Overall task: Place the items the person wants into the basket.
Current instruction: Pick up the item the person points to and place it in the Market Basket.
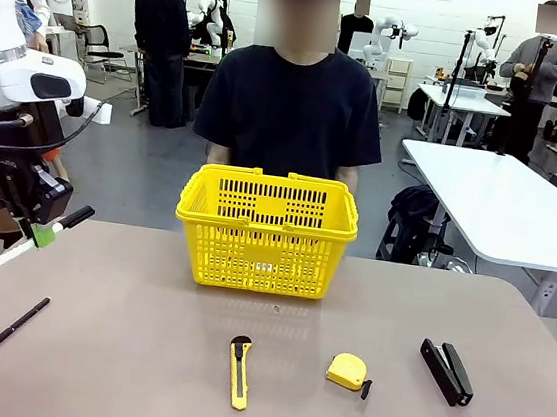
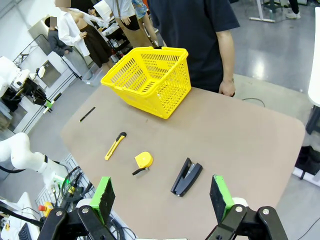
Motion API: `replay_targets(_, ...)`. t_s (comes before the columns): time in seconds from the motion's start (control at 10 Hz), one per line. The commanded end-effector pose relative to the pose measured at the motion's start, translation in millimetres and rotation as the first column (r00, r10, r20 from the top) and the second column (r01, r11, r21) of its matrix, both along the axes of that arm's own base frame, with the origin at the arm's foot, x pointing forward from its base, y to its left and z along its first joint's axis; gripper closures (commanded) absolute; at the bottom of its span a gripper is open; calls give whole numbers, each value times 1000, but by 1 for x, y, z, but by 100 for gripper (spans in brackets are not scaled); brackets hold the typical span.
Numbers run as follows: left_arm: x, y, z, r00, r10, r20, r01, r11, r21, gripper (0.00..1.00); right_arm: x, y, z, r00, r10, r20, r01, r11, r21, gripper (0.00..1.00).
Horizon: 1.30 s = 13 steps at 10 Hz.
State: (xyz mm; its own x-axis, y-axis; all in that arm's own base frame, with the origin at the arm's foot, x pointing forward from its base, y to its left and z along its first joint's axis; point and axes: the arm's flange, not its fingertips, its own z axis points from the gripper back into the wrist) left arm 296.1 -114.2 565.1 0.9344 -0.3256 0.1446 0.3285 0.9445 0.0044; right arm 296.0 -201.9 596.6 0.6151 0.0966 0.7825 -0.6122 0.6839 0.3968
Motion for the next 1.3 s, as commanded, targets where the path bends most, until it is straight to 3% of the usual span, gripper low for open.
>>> replay_targets(0.0,1,0,1,1000,-1,10,1,1000,-5,100,2,0,1,1000,14,23,-14,1000,17,0)
replay_targets(0.1,1,0,1,1000,-1,10,1,1000,-5,100,2,0,1,1000,14,23,-14,1000,17,0)
replay_targets(0.2,0,0,0,1000,0,0,0,1000,0,88,2,0,1,1000,14,23,-14,1000,17,0)
replay_targets(0.3,24,-16,19,986,-168,-15,168,985,41,88,2,0,1,1000,14,23,-14,1000,17,0)
replay_targets(0.4,48,-35,41,947,-321,-28,323,944,63,88,2,0,1,1000,14,23,-14,1000,17,0)
replay_targets(0.6,79,-80,75,846,-532,10,525,837,151,88,2,0,1,1000,14,23,-14,1000,17,0)
replay_targets(0.8,109,-127,87,741,-670,33,638,719,276,88,2,0,1,1000,14,23,-14,1000,17,0)
replay_targets(1.0,136,-164,82,619,-785,6,745,590,313,88,2,0,1,1000,14,23,-14,1000,17,0)
replay_targets(1.1,154,-179,77,542,-840,-8,795,510,328,88,2,0,1,1000,14,23,-14,1000,17,0)
replay_targets(1.2,167,-196,71,494,-869,-29,833,463,304,88,2,0,1,1000,14,23,-14,1000,17,0)
